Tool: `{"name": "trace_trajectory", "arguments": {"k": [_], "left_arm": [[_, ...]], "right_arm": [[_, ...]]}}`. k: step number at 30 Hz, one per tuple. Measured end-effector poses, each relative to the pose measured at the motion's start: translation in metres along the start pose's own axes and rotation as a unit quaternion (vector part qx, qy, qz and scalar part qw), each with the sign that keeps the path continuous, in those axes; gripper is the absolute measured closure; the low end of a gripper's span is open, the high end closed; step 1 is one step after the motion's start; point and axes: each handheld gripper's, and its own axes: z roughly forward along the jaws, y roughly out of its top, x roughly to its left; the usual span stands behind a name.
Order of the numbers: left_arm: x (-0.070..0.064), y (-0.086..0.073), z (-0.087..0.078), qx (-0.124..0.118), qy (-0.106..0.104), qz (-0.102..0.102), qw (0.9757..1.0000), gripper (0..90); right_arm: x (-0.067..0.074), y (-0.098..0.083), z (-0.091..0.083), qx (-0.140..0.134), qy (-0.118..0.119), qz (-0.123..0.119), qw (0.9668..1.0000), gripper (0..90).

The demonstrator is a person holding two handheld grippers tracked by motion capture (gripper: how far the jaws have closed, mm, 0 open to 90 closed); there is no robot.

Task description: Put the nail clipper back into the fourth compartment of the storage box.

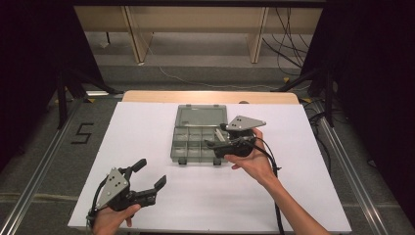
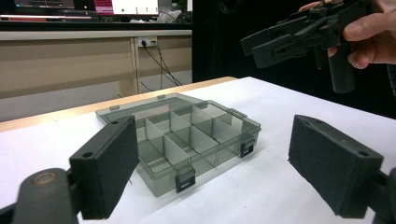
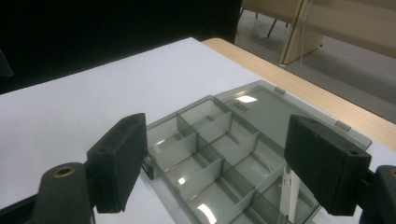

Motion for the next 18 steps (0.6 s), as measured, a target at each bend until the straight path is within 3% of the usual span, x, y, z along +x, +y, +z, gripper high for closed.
{"name": "trace_trajectory", "arguments": {"k": [18], "left_arm": [[0.000,0.000,0.001,-0.001,-0.001,-0.001,1.0000,15.6]], "right_arm": [[0.011,-0.008,-0.009,-0.018,0.010,0.017,0.9996,17.7]]}}
